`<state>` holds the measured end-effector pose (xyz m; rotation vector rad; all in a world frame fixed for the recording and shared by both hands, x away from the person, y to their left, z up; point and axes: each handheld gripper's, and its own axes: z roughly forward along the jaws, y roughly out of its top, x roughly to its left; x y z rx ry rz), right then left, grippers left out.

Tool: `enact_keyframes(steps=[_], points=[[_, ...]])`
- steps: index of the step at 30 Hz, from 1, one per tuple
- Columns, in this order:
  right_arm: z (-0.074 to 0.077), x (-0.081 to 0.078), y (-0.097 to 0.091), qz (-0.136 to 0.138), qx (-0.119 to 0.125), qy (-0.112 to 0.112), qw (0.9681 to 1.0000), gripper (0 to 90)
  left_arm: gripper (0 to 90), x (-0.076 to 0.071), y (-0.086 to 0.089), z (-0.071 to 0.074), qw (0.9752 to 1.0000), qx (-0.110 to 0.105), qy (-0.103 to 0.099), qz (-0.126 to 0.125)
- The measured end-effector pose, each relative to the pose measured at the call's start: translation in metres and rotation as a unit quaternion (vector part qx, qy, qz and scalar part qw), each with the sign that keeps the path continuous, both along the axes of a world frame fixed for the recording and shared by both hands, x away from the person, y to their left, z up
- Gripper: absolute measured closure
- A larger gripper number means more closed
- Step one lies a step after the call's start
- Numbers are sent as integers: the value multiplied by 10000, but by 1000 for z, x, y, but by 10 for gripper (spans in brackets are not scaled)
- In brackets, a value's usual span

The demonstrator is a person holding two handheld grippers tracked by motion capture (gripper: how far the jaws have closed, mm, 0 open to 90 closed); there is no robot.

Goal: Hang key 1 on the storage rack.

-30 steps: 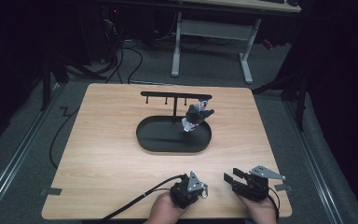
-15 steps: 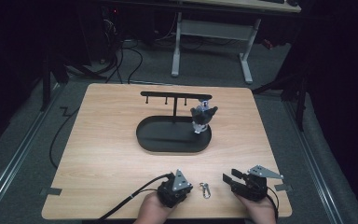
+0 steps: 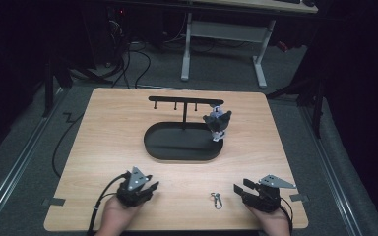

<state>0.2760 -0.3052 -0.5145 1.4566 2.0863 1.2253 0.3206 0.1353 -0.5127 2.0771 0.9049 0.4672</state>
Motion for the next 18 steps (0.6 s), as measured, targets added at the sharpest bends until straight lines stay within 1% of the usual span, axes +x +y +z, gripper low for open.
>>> enact_keyframes(steps=[1,2,3,4,5,7,8,9,10,11,12,13,15,16,17,18], points=[[0,0,0,0,0,0,10000,476,544,0,0,0,10000,0,0,0],[0,0,0,4,-8,-2,10000,476,544,2,11,1,9999,-8,-29,112],[1,0,1,11,-12,22,10000,475,499,5,34,4,9995,-38,-83,294],[1,0,1,24,-34,0,10000,475,478,5,34,4,9995,-38,-83,294],[1,0,1,24,-34,0,10000,475,478,8,45,6,9993,-40,-71,369],[1,0,2,25,-90,-34,10000,475,436,10,64,6,9984,-69,-54,552],[1,-1,3,48,-132,-30,9999,474,416,11,79,6,9974,-106,-66,712],[1,-1,4,64,-170,-42,9998,473,398,11,79,6,9974,-106,-66,712],[1,-1,4,64,-170,-42,9998,473,398,10,85,5,9969,-140,-55,772],[1,-1,5,88,-224,-59,9997,470,376,11,90,4,9968,-164,23,782],[1,-2,7,111,-290,-89,9995,466,331,9,98,0,9964,-234,156,803],[1,-3,8,130,-317,-107,9994,463,334,9,98,0,9964,-234,156,803],[2,-3,9,160,-357,-118,9992,462,343,5,102,-2,9961,-285,93,829],[3,-5,13,238,-395,-118,9989,462,343,2,104,0,9962,-237,25,837],[3,-5,13,238,-395,-118,9989,462,344,2,104,0,9962,-237,25,837],[3,-5,15,279,-439,-143,9985,467,344,1,105,1,9959,-287,-13,861]])
